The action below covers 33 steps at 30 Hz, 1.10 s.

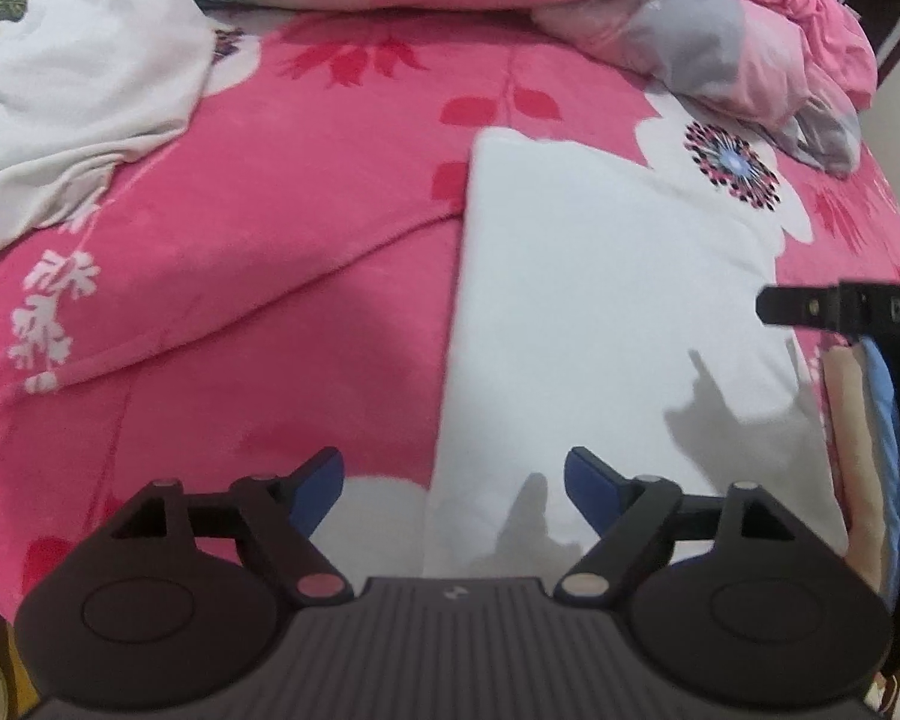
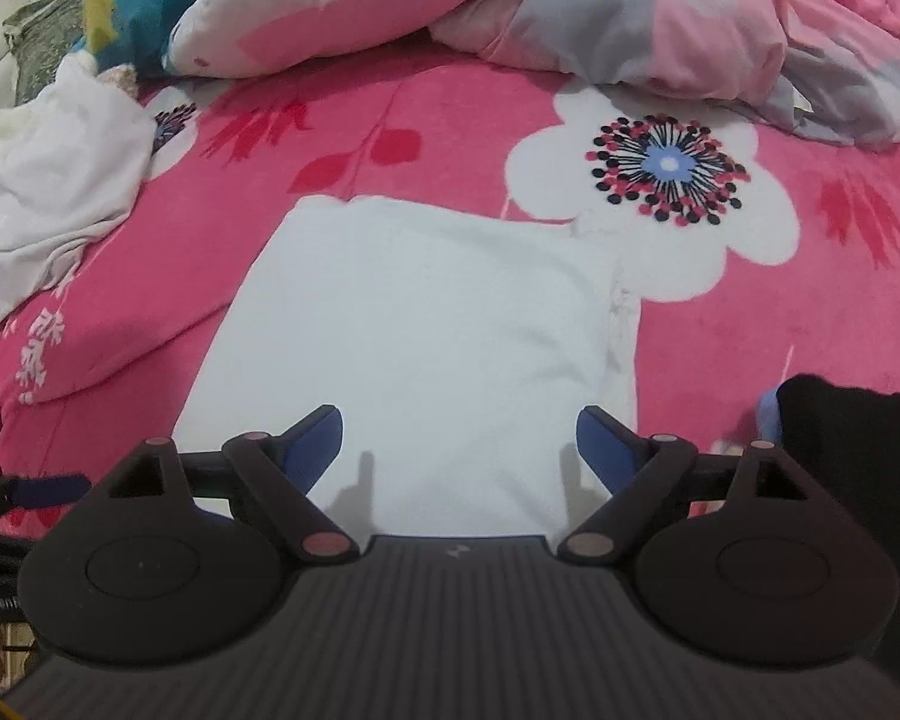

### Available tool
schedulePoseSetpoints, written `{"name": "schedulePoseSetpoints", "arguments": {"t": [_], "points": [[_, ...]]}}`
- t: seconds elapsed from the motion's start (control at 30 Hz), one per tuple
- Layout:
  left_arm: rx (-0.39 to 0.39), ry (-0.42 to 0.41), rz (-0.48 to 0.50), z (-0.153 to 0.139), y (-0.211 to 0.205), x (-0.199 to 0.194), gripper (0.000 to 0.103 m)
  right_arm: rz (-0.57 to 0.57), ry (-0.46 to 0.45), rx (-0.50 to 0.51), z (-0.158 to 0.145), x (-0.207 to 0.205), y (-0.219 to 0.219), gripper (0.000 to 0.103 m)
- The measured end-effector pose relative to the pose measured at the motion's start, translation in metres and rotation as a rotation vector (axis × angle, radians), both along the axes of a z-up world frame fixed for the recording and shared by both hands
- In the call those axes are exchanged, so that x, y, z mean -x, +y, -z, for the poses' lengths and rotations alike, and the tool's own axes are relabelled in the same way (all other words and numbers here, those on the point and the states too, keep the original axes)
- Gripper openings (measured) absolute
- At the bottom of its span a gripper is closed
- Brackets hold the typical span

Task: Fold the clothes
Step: 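Open both grippers and move them back from the folded sweatshirt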

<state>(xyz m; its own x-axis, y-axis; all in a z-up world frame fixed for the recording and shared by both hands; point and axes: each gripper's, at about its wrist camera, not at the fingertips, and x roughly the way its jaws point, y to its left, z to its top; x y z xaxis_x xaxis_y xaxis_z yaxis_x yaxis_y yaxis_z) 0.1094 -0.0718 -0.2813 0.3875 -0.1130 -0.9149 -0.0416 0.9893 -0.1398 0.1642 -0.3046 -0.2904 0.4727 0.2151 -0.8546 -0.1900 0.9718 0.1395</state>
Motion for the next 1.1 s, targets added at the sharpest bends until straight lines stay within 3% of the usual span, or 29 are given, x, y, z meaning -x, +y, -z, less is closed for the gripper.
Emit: {"name": "schedulePoseSetpoints", "arguments": {"t": [0.07,0.23,0.3,0.6,0.7,0.9,1.1], "points": [[-0.001,-0.01,-0.014,-0.002,0.002,0.0,0.086,0.0,-0.019,0.001,-0.001,0.006,0.003,0.095],[-0.001,-0.043,-0.035,-0.007,0.004,0.004,0.09,0.01,-0.067,0.027,-0.004,0.021,0.009,0.096],[0.0,-0.056,-0.048,-0.009,0.005,0.005,0.092,0.028,-0.078,0.049,-0.006,0.025,0.01,0.101],[0.032,-0.074,-0.095,-0.013,0.014,0.003,0.096,0.077,-0.143,0.095,-0.018,0.042,0.016,0.102],[0.047,-0.093,-0.086,-0.017,0.021,0.002,0.1,0.094,-0.161,0.097,-0.021,0.05,0.021,0.102],[0.081,-0.055,-0.059,-0.019,0.037,-0.002,0.1,0.131,-0.187,0.145,-0.027,0.064,0.037,0.102],[0.054,-0.033,-0.021,-0.024,0.051,-0.002,0.1,0.203,-0.187,0.125,-0.036,0.077,0.048,0.102]]}}
